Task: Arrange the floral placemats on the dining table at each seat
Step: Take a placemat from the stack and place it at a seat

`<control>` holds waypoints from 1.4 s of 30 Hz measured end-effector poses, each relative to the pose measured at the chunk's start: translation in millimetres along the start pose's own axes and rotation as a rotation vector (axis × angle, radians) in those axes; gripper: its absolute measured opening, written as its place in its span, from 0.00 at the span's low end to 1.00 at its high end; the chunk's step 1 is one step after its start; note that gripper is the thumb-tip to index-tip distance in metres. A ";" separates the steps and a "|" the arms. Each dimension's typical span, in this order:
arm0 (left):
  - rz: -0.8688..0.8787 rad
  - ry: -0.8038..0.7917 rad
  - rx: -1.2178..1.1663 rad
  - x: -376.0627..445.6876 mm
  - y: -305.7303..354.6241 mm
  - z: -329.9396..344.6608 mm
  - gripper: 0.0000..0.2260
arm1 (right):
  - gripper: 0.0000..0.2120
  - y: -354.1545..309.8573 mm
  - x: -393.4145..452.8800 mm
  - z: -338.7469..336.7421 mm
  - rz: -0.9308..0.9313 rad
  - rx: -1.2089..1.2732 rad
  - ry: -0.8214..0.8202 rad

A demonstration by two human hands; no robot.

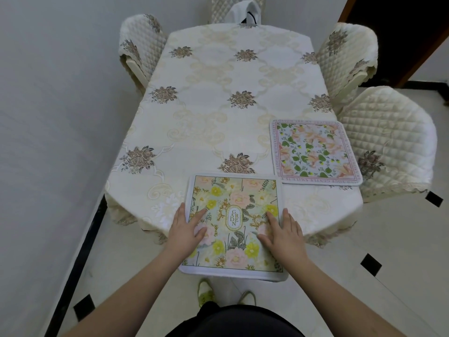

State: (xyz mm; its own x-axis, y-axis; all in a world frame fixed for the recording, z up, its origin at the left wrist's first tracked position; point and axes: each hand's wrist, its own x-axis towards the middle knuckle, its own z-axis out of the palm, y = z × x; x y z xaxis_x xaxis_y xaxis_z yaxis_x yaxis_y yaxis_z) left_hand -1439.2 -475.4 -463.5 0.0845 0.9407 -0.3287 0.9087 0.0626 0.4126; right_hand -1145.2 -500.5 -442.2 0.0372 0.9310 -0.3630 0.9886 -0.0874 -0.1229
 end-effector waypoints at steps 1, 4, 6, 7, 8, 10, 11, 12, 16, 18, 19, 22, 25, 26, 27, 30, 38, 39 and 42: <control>-0.010 0.005 -0.016 -0.5 2.1 -0.1 0.26 | 0.36 -0.6 0.0 -0.3 0.003 0.020 0.000; -0.032 0.035 -0.043 -2.6 6.8 -1.3 0.27 | 0.36 -2.3 0.4 -2.4 0.009 0.085 0.021; -0.036 0.067 -0.041 -4.3 8.3 -3.1 0.27 | 0.36 -3.2 0.9 -3.1 0.018 0.105 0.024; -0.032 0.082 -0.040 -4.9 8.9 -3.9 0.27 | 0.36 -3.7 1.0 -3.2 0.023 0.129 0.031; -0.028 0.092 -0.034 -5.6 9.3 -5.0 0.27 | 0.36 -4.1 0.9 -4.5 0.032 0.169 0.044; -0.027 0.106 -0.036 -6.9 11.3 -7.6 0.26 | 0.34 -4.4 1.1 -7.2 0.064 0.274 0.071; -0.032 0.122 -0.060 -7.9 12.3 -9.4 0.26 | 0.33 -4.5 1.1 -8.7 0.083 0.326 0.086; -0.039 0.144 -0.104 -9.1 13.6 -12.1 0.25 | 0.32 -4.3 1.3 -9.5 0.098 0.374 0.107; -0.044 0.198 -0.361 -16.0 18.9 -25.4 0.23 | 0.29 -1.9 1.2 -15.7 0.093 0.542 0.230; -0.036 0.216 -0.470 -17.5 18.0 -29.6 0.22 | 0.27 0.3 -0.5 -20.7 0.087 0.701 0.232; -0.041 0.230 -0.541 -17.5 15.1 -30.0 0.22 | 0.27 0.9 -1.6 -23.6 0.097 0.776 0.219; -0.106 0.193 -0.736 -20.6 11.3 -33.9 0.23 | 0.26 4.9 -2.8 -27.3 0.154 0.953 0.210; -0.202 0.179 -0.922 -20.9 11.8 -35.5 0.22 | 0.27 12.8 0.3 -27.4 0.258 1.158 0.137; -0.250 0.185 -0.975 -20.5 12.7 -36.8 0.22 | 0.24 14.6 0.9 -28.4 0.282 1.240 0.091; -0.305 0.177 -1.041 -19.7 13.0 -37.7 0.22 | 0.20 16.3 1.8 -28.5 0.294 1.308 0.043; -0.424 0.099 -1.189 -16.7 11.1 -38.2 0.17 | 0.17 16.4 0.3 -28.4 0.264 1.322 -0.032; -0.348 0.079 -0.991 -26.0 17.7 -35.7 0.19 | 0.25 8.0 -8.7 -31.9 0.203 1.220 -0.027; -0.341 0.089 -0.981 -27.3 19.9 -36.6 0.19 | 0.25 8.0 -9.4 -34.9 0.191 1.205 -0.016; -0.321 0.131 -0.948 -30.0 25.5 -42.4 0.20 | 0.26 9.4 -8.9 -45.2 0.152 1.170 0.023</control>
State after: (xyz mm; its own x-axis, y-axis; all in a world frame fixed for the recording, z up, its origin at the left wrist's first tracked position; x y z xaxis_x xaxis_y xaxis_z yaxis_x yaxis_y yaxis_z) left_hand -1436.0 -487.9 -407.1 -0.2047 0.8582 -0.4708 0.1756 0.5053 0.8449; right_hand -1129.7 -493.7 -398.3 0.1571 0.8881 -0.4320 0.2384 -0.4586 -0.8561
